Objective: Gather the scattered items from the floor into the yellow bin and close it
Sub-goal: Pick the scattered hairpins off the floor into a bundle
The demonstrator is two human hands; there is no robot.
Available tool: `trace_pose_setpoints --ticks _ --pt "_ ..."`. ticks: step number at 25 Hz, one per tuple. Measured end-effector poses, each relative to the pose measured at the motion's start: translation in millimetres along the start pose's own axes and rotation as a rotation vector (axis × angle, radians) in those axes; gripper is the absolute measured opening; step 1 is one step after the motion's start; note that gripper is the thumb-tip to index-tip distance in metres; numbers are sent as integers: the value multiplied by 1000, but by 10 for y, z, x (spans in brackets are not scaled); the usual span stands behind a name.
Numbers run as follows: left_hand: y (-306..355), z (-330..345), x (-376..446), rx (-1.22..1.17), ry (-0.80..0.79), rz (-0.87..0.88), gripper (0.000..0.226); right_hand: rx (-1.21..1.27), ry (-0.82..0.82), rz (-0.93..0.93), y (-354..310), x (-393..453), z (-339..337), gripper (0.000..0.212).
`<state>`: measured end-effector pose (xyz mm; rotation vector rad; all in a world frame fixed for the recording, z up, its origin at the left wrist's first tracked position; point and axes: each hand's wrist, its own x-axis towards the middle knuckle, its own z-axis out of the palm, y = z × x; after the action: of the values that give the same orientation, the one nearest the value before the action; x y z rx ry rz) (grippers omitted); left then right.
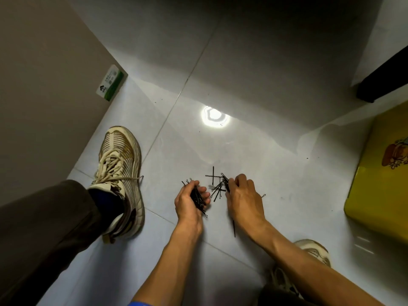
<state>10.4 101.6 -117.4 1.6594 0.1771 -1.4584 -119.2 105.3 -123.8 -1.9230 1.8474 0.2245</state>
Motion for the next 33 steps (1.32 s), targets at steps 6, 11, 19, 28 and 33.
trace_pose_setpoints --ticks 6,11,19,28,33 --pt "-54 72 -14 0 -16 -27 12 -251 -13 -127 -54 9 -144 26" --pt "-54 102 -11 8 -40 -34 15 196 -78 43 129 292 -137 10" --pt "-72 217 -54 -88 -169 -151 32 1199 -331 255 38 150 -575 6" --pt "25 222 -42 -131 -139 -125 28 1039 -70 92 152 -88 -670 20" --pt "15 126 -78 -44 -102 -116 7 38 -82 65 723 -334 -123 19"
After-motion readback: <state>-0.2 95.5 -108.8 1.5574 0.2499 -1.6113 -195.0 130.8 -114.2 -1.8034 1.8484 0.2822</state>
